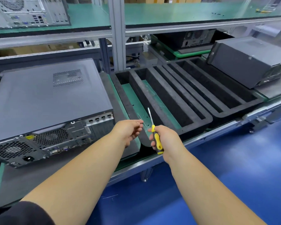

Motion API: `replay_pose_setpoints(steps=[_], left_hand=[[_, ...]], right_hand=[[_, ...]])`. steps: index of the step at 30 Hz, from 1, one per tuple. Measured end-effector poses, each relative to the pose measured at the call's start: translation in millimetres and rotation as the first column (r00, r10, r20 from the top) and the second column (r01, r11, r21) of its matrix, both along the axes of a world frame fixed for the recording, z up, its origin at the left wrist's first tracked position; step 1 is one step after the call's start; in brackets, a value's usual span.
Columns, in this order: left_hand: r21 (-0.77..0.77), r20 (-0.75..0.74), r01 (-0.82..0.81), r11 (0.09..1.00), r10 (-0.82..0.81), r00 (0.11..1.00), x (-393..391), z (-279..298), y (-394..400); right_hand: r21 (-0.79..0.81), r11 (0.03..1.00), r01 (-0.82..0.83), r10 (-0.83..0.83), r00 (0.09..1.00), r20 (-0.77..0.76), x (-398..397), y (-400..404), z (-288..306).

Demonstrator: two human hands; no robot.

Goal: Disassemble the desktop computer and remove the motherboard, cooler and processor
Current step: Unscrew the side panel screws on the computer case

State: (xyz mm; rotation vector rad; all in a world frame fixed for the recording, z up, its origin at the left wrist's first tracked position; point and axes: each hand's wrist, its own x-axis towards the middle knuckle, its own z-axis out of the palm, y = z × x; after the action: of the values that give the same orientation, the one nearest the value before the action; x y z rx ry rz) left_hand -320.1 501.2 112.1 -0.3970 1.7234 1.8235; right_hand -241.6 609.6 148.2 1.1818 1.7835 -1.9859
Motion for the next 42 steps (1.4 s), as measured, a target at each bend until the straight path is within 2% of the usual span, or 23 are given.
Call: replay_pose_setpoints(steps=[4, 10, 18, 21, 26, 31, 38, 42], left_hand=[[-0.024, 0.061, 0.000, 1.000, 0.001, 0.998, -6.1, -19.4, 33.0], [0.132, 0.170, 0.017, 0.991, -0.039, 0.985, -21.9, -33.2, 58.1], [0.237, 0.109, -0.055, 0.970, 0.029, 0.994, -19.0, -14.8, 32.5], [0.256, 0.034, -0.044, 0.966, 0.036, 0.999, -12.6, 7.3, 6.5], [0.252, -0.101, -0.061, 0.966, 0.089, 0.991, 4.0, 45.1, -59.4], [0.298, -0.109, -0.151, 0.943, 0.191, 0.976, 25.4, 57.4, -148.7], [0.259, 0.023, -0.397, 0.881, 0.405, 0.914, 42.6, 48.7, -260.9], [0.279, 0.080, -0.439, 0.854, 0.435, 0.897, 44.3, 39.3, -296.9]], right_hand=[[-0.018, 0.998, 0.063, -0.063, 0.998, 0.029, 0.2, 34.6, -14.7], [-0.030, 0.999, 0.030, -0.028, 0.997, 0.076, -6.0, 62.9, -18.2], [-0.009, 0.993, -0.114, 0.115, 0.993, 0.029, -17.5, 42.2, -12.0], [-0.041, 0.987, -0.155, 0.150, 0.984, -0.092, -18.7, 14.9, -3.2], [-0.084, 0.946, -0.312, 0.278, 0.920, -0.278, -14.7, -45.3, 16.8], [-0.066, 0.880, -0.470, 0.405, 0.817, -0.411, -8.8, -119.5, 20.1], [-0.035, 0.797, -0.603, 0.550, 0.749, -0.370, 6.4, -227.9, 14.1], [-0.022, 0.800, -0.600, 0.567, 0.767, -0.301, 10.1, -269.2, 14.6]])
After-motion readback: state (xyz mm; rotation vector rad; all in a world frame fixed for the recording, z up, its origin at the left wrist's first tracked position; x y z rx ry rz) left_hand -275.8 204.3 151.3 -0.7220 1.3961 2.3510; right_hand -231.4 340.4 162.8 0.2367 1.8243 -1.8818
